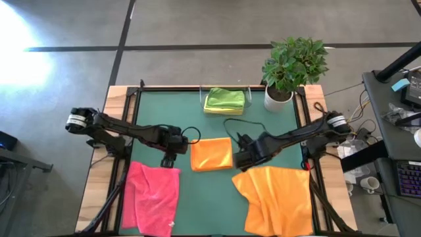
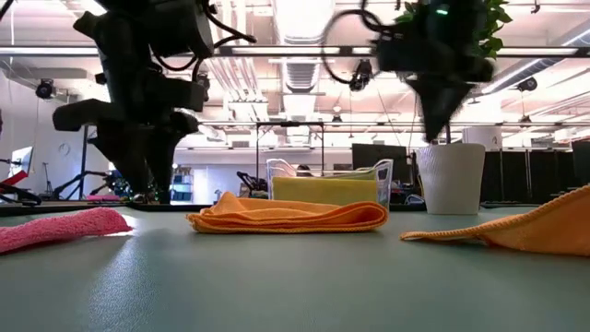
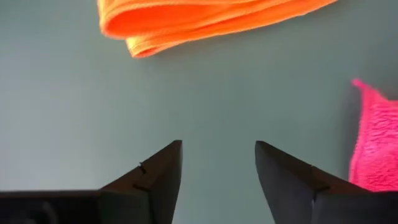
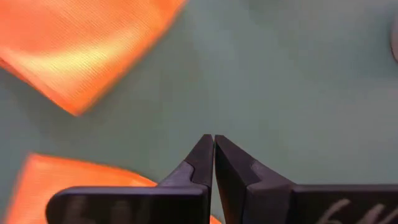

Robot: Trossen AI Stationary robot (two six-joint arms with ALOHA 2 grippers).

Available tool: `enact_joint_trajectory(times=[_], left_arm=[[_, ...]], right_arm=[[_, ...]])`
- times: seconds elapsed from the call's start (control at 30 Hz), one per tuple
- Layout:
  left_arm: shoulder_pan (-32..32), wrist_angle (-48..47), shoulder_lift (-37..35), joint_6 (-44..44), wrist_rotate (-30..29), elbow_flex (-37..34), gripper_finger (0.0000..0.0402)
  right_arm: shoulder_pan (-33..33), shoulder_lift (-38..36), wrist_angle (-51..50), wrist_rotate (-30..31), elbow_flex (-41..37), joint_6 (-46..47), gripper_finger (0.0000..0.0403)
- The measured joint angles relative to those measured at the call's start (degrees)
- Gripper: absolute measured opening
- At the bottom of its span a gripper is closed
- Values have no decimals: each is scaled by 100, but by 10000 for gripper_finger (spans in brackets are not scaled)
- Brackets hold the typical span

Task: Fold microfiber towels
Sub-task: Put the folded orange towel into the transparent bin

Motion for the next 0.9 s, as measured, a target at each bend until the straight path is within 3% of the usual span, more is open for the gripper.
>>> enact_joint_trajectory(times=[0.2, 0.53, 0.73, 0.9], left_arm=[[201, -317, 0, 0, -28, 0, 187], [867, -256, 0, -3, -22, 16, 177], [1481, -265, 0, -80, 460, 318, 177], [1948, -233, 0, -367, 1048, 566, 177]], right_arm=[[80, -1124, 468, 5, -1306, 568, 8], [-110, -2802, 3392, 1, -3360, 126, 8], [-444, -3087, 4603, -332, -3993, 19, 15], [-861, -2875, 5287, -988, -4080, -515, 51]])
